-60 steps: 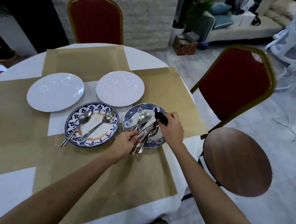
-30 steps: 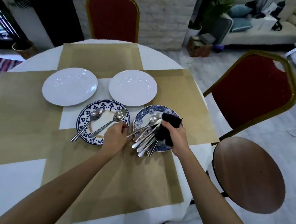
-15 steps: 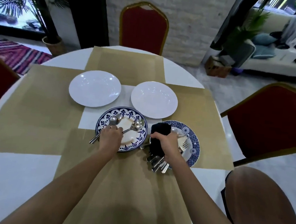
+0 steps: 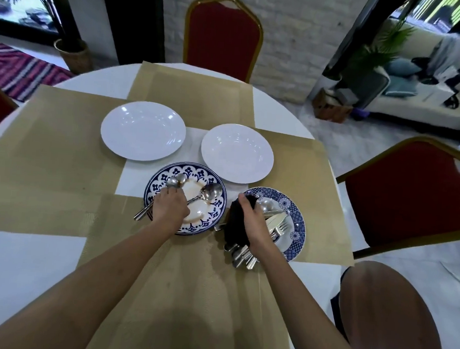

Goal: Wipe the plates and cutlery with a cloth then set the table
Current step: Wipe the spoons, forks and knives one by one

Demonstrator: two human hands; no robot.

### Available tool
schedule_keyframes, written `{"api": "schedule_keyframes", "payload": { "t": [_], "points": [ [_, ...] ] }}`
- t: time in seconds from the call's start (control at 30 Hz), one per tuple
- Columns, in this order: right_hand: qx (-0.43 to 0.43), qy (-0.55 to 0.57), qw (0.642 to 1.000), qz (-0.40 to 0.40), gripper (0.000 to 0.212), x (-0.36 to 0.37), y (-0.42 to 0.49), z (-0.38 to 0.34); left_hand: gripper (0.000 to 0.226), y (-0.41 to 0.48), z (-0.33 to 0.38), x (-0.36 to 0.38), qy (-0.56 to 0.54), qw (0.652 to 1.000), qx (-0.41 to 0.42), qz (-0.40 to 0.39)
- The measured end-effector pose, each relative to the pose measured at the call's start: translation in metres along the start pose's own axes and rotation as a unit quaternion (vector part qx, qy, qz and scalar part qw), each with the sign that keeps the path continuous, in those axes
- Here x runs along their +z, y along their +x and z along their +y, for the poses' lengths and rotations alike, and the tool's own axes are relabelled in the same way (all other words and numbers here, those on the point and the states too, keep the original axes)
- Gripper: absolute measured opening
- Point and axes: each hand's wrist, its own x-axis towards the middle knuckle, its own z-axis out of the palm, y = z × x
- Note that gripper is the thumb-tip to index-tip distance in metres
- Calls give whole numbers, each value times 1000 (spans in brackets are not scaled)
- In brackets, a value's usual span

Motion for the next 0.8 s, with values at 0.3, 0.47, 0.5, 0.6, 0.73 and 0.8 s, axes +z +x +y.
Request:
{"api": "schedule_keyframes", "payload": {
  "t": [0.3,0.47,0.5,0.6,0.73,0.8],
  "points": [
    [48,67,996,-45,35,-9,-10,-19,32,-12,-2,-12,-65,998,11,21],
    [-20,68,997,-39,28,-15,-14,-29,29,-33,-1,-29,-399,916,18,-30],
    [-41,45,998,-23,31,-15,-14,-31,27,-39,0,-32,-448,892,8,-55],
    [-126,-72,988,51,33,-11,-12,-36,24,-54,9,-41,-540,835,-36,-98],
    [-300,-233,921,92,35,0,-14,-43,28,-74,19,-55,-594,795,-34,-120],
    [-369,-305,873,86,35,10,-14,-42,29,-83,23,-61,-598,793,-17,-115]
  ]
}}
